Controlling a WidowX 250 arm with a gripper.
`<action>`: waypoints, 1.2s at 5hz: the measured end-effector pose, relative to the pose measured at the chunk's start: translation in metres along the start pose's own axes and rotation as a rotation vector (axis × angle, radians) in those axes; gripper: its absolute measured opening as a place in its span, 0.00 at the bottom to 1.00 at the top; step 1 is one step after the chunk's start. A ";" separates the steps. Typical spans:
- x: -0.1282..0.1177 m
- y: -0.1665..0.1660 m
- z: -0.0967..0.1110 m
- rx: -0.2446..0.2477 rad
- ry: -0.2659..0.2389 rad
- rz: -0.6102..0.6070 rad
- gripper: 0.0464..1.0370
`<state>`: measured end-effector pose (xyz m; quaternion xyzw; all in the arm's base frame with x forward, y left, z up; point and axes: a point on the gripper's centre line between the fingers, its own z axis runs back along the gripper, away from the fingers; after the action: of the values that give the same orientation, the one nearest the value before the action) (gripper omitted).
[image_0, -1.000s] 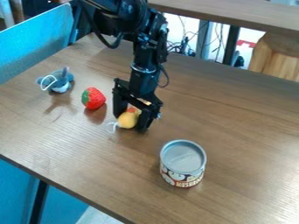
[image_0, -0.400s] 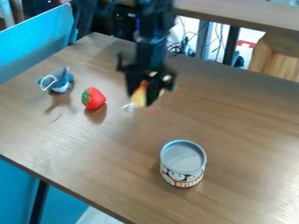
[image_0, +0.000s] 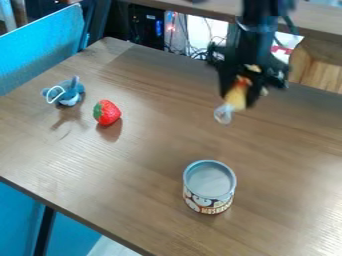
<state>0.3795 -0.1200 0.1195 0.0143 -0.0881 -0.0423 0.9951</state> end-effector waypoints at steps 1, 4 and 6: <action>-0.016 -0.053 -0.019 -0.031 0.055 -0.090 0.45; -0.092 -0.146 -0.070 -0.007 0.243 -0.342 0.45; -0.086 -0.144 -0.078 0.019 0.259 -0.304 0.46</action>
<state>0.2971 -0.2542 0.0226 0.0423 0.0435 -0.1891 0.9801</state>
